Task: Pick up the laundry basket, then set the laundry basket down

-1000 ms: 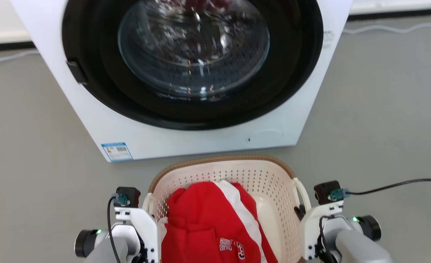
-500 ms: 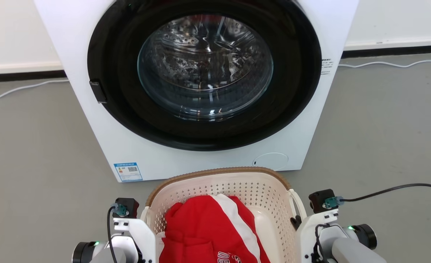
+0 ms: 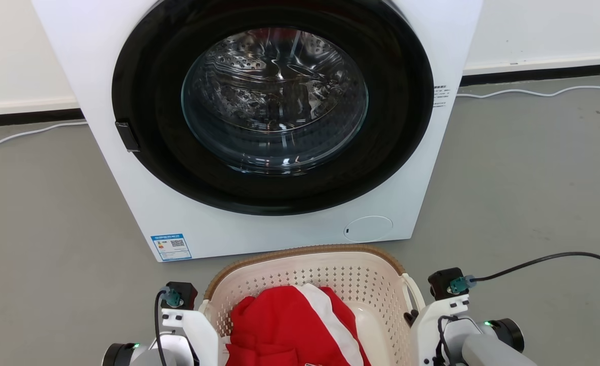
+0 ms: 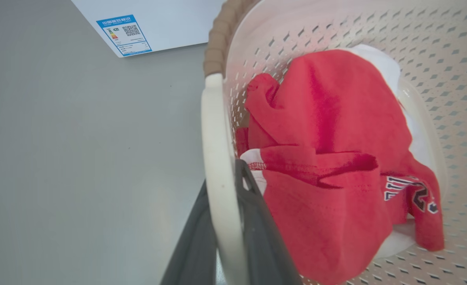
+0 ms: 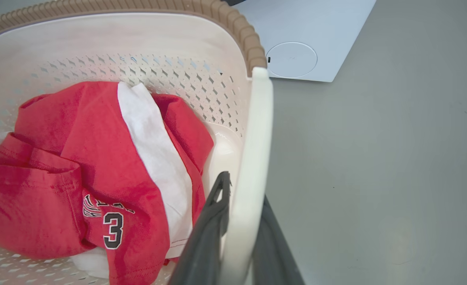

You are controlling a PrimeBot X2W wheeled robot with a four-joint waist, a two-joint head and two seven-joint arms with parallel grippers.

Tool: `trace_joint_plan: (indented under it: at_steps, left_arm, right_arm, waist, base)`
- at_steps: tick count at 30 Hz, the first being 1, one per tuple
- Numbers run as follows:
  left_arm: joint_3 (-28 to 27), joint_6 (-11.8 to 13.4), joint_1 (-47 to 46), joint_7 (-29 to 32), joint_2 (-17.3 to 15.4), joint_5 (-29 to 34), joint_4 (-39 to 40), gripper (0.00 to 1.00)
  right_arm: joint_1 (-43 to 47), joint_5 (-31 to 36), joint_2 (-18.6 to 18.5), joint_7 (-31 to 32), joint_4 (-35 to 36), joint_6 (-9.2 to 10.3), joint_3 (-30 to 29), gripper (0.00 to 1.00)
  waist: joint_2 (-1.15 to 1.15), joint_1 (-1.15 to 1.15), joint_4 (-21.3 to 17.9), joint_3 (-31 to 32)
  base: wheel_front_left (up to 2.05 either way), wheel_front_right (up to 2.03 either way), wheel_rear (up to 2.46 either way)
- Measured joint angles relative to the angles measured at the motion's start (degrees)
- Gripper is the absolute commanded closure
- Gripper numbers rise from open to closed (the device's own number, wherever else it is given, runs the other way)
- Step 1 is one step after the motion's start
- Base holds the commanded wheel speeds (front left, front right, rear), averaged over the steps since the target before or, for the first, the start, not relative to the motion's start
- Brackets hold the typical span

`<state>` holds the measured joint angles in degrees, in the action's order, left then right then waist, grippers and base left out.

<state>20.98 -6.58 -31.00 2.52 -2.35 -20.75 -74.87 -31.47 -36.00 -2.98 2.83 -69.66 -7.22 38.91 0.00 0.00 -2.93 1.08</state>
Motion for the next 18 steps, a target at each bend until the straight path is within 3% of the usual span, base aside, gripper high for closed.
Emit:
trace_joint_plan:
  at_steps: [18]
  left_arm:
    - [1.54, -0.05, 0.0, 0.44, -0.15, -0.99, -0.03, 1.0]
  right_arm:
    - [-0.09, -3.31, -0.04, 0.19, -0.56, 0.01, 2.79, 1.0]
  waist:
    - [0.0, 0.0, -0.6, -0.25]
  base:
    - [0.0, 0.0, 0.0]
